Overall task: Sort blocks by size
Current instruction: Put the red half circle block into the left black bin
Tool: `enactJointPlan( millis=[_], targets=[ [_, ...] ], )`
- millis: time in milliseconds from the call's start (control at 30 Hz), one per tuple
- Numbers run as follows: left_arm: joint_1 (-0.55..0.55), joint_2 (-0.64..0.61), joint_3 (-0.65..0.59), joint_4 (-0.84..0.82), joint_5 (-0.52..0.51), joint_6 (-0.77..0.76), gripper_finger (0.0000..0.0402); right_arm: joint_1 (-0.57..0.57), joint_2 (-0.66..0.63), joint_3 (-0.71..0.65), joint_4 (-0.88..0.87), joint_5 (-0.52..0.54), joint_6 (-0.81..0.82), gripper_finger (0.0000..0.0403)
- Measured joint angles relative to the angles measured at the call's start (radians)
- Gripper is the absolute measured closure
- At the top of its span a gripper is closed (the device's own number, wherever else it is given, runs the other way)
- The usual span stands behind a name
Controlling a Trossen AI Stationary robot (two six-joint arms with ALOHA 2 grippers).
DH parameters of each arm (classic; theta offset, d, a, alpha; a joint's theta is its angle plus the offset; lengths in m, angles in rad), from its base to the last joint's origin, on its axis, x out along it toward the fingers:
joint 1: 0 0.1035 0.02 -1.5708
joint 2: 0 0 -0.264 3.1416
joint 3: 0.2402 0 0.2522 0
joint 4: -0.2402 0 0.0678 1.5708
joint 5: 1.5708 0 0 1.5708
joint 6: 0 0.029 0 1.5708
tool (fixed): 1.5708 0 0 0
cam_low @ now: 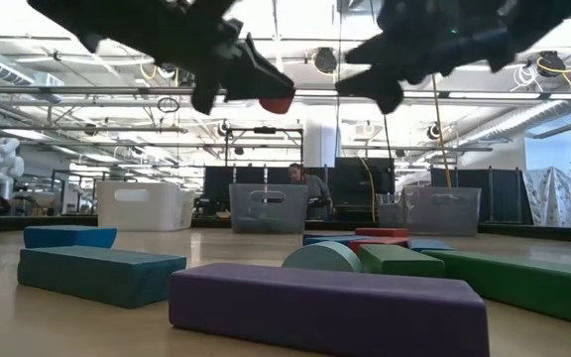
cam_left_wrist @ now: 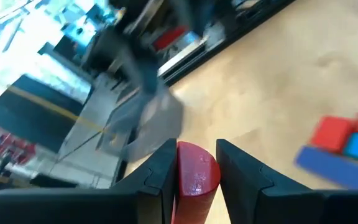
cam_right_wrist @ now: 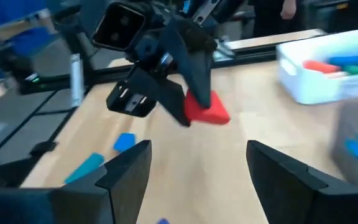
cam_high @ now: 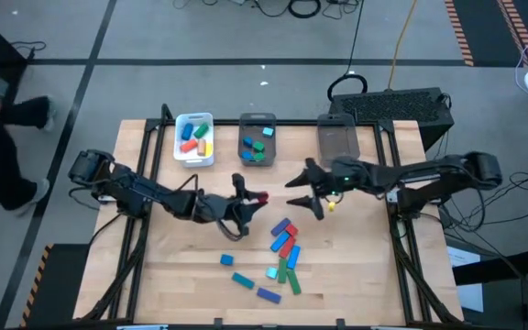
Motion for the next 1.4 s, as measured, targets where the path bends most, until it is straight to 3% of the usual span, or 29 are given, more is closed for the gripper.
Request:
enactJointPlan(
  millis=[167, 467, 700, 1033, 1400],
  targets=[
    [0.132, 0.000, 0.000, -0.014, 0.039, -0.072, 0.0300, 0.000, -0.080, -0.093, 0.018, 0.100, 0.045, 0.0151],
    [0.431, 0.000, 0.006, -0.038, 0.261, -0.248, 0.0300, 0.000, -0.087, -0.118, 0.043, 0.119, 0.057, 0.0151],
    [0.611, 0.000, 0.095, -0.243, 0.384, -0.367, 0.0300, 0.000, -0.087, -0.118, 0.051, 0.173, 0.087, 0.0151],
    [0.706, 0.000, 0.142, -0.289, 0.510, -0.420, 0.0300, -0.001, -0.087, -0.118, 0.053, 0.201, 0.087, 0.0151],
    [0.725, 0.078, 0.158, -0.269, 0.517, -0.439, 0.0296, -0.003, -0.086, -0.118, 0.052, 0.200, 0.090, 0.0151]
  ],
)
